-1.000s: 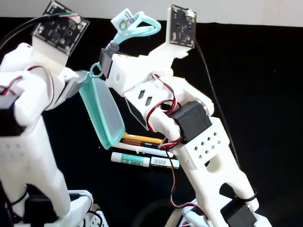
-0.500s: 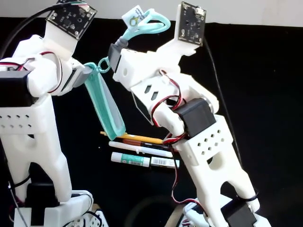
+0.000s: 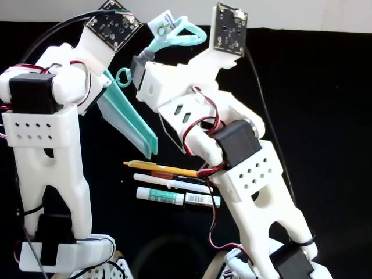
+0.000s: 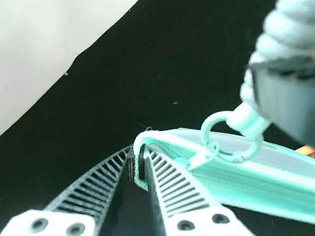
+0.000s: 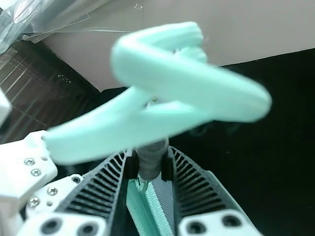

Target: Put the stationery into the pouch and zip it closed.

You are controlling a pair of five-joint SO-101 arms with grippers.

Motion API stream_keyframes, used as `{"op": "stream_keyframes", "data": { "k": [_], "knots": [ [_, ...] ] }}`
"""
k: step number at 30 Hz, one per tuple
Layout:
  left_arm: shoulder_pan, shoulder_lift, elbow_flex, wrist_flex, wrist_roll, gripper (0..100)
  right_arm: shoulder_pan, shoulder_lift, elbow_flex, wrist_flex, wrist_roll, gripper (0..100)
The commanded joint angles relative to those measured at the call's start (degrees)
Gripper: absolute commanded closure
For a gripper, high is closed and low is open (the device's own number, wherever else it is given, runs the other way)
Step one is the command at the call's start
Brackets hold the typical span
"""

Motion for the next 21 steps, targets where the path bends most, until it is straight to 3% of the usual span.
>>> {"op": "stream_keyframes", "data": {
  "k": [1, 9, 21],
  "knots": [
    [-1.19, -0.04, 0.04, 0.79, -0.09, 99, 1.63, -0.84, -0.4, -1.1, 0.79, 99.2],
    [-7.16, -0.04, -0.04, 0.44, 10.55, 99, 7.43, -1.1, -0.48, 0.4, 0.53, 99.2],
    [-7.34, -0.04, -0.04, 0.44, 23.12, 99, 8.57, -1.1, -0.57, 3.56, 0.53, 99.2]
  ]
}}
